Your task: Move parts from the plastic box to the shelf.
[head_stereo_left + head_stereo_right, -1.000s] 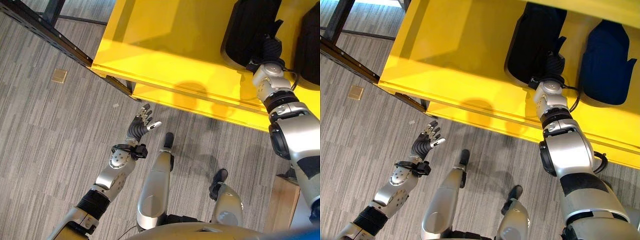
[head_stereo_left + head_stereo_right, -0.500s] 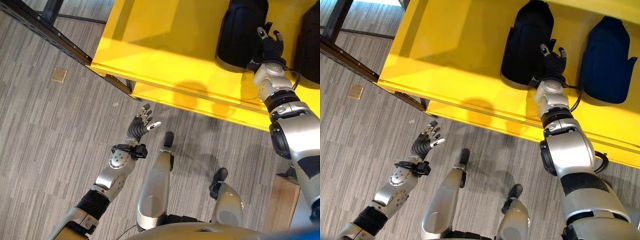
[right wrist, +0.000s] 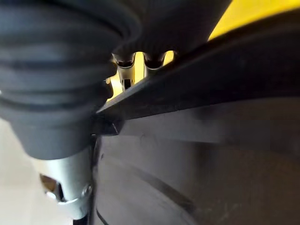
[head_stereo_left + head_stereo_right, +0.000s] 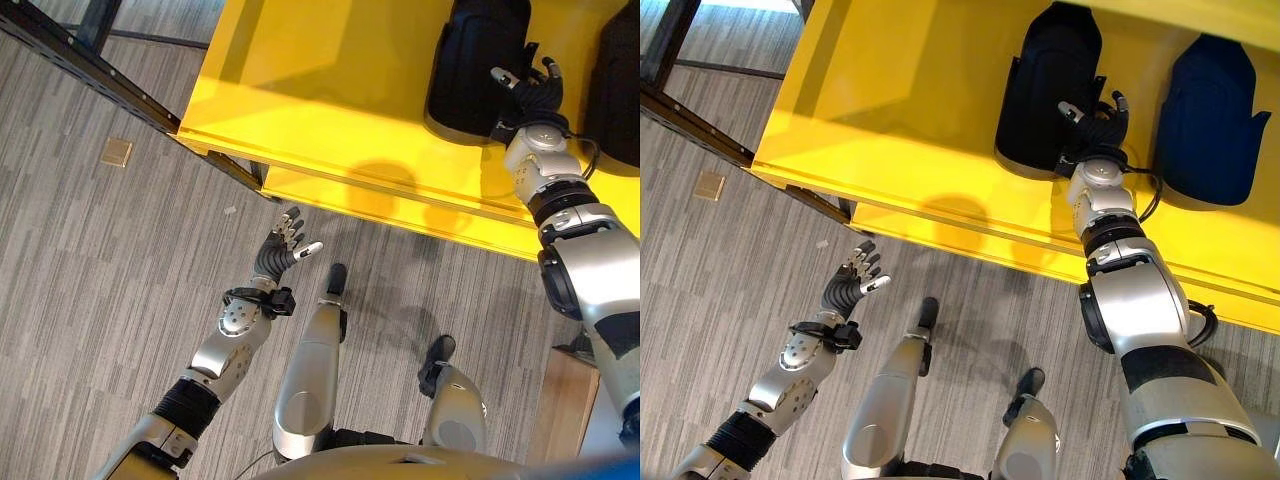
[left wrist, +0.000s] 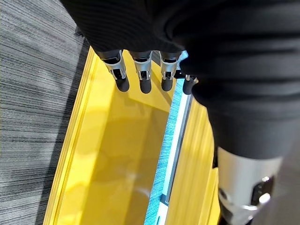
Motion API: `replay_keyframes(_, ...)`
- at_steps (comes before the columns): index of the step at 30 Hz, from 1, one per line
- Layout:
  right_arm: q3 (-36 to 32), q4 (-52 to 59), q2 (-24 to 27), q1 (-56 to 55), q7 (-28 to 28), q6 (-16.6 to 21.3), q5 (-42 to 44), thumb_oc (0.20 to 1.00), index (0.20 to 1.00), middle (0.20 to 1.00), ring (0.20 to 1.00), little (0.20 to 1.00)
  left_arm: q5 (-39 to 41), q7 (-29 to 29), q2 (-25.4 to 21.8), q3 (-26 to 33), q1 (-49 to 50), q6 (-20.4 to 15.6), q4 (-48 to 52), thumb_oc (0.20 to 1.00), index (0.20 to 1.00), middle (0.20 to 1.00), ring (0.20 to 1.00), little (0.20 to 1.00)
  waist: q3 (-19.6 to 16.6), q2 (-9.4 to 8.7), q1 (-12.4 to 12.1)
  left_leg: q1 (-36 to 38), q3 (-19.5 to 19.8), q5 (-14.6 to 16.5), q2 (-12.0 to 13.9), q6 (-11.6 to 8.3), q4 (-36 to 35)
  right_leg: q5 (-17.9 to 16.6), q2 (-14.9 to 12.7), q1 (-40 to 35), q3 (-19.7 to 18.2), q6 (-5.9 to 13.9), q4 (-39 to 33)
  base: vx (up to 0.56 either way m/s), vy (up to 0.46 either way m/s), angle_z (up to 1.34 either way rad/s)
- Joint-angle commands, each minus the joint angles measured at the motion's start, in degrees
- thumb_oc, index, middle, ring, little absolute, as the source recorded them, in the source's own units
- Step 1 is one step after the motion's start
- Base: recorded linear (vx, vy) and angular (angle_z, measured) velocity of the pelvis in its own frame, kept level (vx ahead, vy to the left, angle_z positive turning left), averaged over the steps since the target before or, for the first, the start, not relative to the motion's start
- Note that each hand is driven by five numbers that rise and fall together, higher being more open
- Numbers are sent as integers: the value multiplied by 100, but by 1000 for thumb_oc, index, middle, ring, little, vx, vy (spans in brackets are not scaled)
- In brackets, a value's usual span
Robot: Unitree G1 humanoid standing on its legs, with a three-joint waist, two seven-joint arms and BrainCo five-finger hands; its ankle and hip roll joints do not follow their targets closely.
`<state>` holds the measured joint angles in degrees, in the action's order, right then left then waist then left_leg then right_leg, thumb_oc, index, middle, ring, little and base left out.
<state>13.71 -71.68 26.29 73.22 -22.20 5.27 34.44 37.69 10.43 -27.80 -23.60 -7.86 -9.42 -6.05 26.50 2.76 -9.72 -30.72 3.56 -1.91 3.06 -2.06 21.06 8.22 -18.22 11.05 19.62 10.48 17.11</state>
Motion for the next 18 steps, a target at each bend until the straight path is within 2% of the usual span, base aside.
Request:
replay_keyframes(1, 142, 242, 180, -253, -121, -25, -240, 1000, 1000, 1000, 1000, 1000, 62, 84, -68, 142, -103, -312, 234, 1000, 1000, 1000, 1000, 1000, 249, 63, -61, 122, -396, 663, 213, -30, 345, -57, 200, 287, -190, -312, 222, 0, 0, 0)
replay_keyframes(18, 463, 2009, 627, -105, -492, 60, -1128, 1000, 1000, 1000, 1000, 1000, 12, 121, -102, 287, -58, -334, 261, 1000, 1000, 1000, 1000, 1000, 223, -98, 131, 158, -435, 693, 276, -48, 385, -50, 231, 345, -283, -315, 306, 0, 0, 0)
